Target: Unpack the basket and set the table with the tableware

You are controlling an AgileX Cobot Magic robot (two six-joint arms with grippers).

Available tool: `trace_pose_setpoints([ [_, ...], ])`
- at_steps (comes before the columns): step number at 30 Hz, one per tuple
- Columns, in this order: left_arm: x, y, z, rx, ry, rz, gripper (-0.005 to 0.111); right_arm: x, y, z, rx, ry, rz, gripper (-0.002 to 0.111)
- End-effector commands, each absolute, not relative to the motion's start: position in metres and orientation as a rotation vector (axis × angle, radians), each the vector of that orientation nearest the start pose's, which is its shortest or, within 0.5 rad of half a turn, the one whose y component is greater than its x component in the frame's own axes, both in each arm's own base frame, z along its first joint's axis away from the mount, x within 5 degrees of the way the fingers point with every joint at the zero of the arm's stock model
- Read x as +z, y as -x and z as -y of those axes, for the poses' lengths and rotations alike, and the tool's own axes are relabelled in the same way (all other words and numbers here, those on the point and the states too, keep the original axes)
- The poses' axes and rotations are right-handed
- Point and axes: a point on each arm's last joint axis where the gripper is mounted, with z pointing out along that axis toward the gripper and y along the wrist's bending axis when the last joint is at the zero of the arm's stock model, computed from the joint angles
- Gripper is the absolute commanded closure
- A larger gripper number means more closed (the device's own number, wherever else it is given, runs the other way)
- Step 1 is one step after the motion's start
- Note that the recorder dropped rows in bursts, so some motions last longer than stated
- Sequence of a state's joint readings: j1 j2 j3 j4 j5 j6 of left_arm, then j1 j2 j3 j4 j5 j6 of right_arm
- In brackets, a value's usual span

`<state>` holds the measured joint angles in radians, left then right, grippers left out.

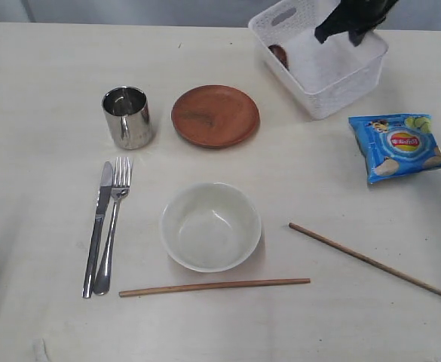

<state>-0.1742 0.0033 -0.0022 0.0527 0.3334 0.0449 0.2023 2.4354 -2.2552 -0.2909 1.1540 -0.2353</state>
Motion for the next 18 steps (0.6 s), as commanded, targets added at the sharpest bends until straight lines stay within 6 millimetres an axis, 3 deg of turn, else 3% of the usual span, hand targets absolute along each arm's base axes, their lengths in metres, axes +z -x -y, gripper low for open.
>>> trace_pose_setpoints([
  [1, 0.184, -0.053, 0.008, -0.041, -0.228, -1.798, 0.107, 0.254, -0.511, -0.082, -0.879, 0.635, -2.45, 0.109],
  [5, 0.184, -0.053, 0.008, -0.041, -0.228, -1.798, 0.107, 0.291, -0.501, -0.096, -1.135, 0.582, -2.263, 0.109],
  [10, 0.184, -0.053, 0.008, -0.041, -0.228, -1.798, 0.107, 0.315, -0.488, -0.13, -1.465, 0.556, -1.964, 0.109],
  [13, 0.184, -0.053, 0.008, -0.041, -0.228, -1.798, 0.107, 0.305, -0.47, -0.158, -1.554, 0.629, -1.812, 0.109],
  [18, 0.184, -0.053, 0.008, -0.041, -0.228, -1.798, 0.107, 0.269, -0.44, -0.18, -1.604, 0.75, -1.631, 0.109],
])
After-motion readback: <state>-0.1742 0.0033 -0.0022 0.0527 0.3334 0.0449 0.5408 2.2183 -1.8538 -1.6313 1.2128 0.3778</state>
